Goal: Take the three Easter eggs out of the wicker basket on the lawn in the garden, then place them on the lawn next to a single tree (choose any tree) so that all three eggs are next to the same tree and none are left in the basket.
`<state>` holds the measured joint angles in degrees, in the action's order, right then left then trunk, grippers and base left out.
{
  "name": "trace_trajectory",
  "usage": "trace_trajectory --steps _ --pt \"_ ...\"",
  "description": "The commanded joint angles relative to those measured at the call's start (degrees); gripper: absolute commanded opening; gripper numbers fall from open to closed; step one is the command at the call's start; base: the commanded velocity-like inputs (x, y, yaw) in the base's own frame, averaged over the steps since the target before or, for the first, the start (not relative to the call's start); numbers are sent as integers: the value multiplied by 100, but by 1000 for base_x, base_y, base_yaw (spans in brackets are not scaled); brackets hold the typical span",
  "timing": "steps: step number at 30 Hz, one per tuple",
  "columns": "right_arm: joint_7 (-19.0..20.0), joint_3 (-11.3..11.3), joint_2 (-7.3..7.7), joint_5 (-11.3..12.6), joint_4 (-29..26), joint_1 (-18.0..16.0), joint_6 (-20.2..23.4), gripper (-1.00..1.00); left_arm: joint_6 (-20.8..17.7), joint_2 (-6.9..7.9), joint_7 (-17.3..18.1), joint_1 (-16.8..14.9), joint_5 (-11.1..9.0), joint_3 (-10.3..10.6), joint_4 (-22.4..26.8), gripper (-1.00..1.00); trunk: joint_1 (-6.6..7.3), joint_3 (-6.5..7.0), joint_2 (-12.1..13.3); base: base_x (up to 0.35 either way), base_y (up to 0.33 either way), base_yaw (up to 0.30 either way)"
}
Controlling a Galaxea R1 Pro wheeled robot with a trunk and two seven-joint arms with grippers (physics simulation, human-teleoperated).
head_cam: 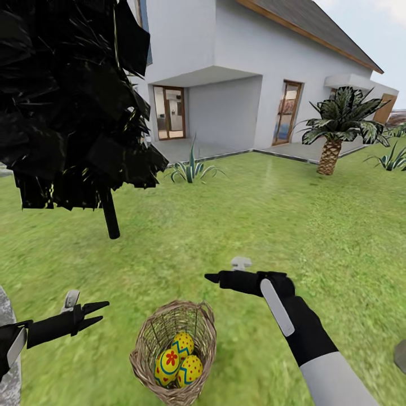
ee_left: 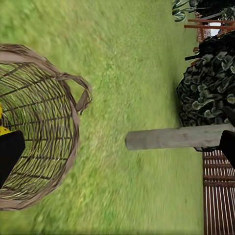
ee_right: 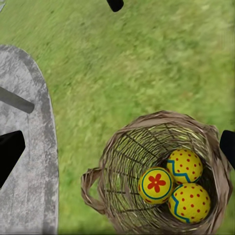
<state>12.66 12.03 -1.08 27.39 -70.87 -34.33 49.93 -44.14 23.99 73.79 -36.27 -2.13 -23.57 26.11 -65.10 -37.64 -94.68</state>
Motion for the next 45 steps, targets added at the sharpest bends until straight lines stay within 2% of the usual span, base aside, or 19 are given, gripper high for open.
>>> trace_trajectory --steps 1,31,45 --pt "21 13 -15 -46 3 -4 13 100 -57 0 13 -3 -7 -8 -1 100 1 -5 -3 0 0 0" --pt "-9 44 -50 -57 12 -4 3 100 -59 -8 4 -2 -7 -8 -1 100 1 -5 -3 0 0 2" --pt "-9 54 -50 -58 12 -4 3 100 -59 -5 4 -3 -7 -8 -1 100 1 -5 -3 0 -95 252"
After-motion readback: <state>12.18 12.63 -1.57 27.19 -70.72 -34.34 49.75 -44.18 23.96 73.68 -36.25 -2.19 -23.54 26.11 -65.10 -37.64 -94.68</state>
